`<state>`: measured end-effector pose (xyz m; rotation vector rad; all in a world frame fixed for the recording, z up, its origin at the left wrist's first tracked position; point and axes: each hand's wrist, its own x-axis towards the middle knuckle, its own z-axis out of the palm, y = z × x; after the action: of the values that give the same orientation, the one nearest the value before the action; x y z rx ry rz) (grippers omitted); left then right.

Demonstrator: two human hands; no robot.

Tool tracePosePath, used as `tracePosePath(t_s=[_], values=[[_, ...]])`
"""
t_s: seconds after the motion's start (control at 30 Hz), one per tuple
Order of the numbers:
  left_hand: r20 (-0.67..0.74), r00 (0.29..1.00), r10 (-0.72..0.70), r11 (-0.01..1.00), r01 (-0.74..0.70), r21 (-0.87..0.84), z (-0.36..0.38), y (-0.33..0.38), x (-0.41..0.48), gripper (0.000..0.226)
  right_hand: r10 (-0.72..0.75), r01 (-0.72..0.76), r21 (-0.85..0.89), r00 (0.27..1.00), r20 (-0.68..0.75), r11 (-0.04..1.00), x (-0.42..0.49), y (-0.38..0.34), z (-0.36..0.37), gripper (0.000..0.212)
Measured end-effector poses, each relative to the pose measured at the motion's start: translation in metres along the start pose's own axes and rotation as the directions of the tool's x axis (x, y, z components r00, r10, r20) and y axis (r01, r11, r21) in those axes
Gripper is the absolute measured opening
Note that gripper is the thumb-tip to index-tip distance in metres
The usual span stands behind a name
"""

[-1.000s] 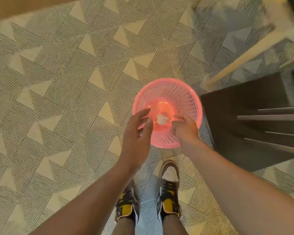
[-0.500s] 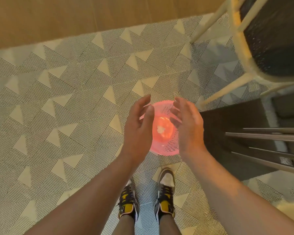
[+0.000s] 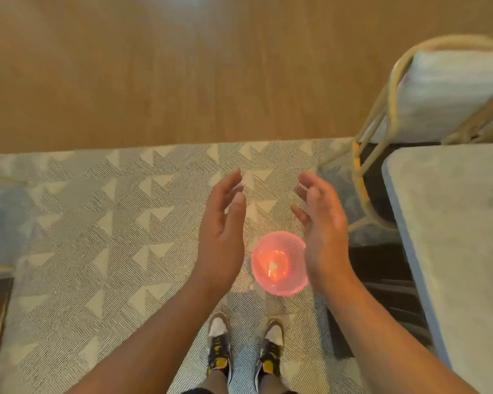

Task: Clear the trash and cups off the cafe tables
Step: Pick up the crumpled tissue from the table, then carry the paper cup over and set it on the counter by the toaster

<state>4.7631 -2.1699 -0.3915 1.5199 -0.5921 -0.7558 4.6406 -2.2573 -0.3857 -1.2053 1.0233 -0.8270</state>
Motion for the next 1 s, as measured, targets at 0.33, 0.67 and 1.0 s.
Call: tracePosePath(t_s=[0.33, 0.67, 1.0], values=[[-0.185, 0.978, 0.101, 0.993, -0.088, 0.078, -0.059, 0.142, -0.066, 0.053, -0.067, 0.062, 0.031, 0.974, 0.217, 0.998, -0.053, -0.130, 0.032, 0.054], [-0.553, 0.812, 0.185, 0.982, -0.176, 0.070, -0.044, 0.183, -0.121, 0.046, -0.142, 0.110, 0.092, 0.837, 0.528, 0.990, -0.061, -0.182, 0.037, 0.042], [-0.853, 0.481, 0.201, 0.977, -0.157, 0.142, -0.095, 0.182, -0.239, 0.051, -0.118, 0.107, 0.074, 0.502, 0.857, 0.992, -0.143, -0.184, 0.109, 0.045]])
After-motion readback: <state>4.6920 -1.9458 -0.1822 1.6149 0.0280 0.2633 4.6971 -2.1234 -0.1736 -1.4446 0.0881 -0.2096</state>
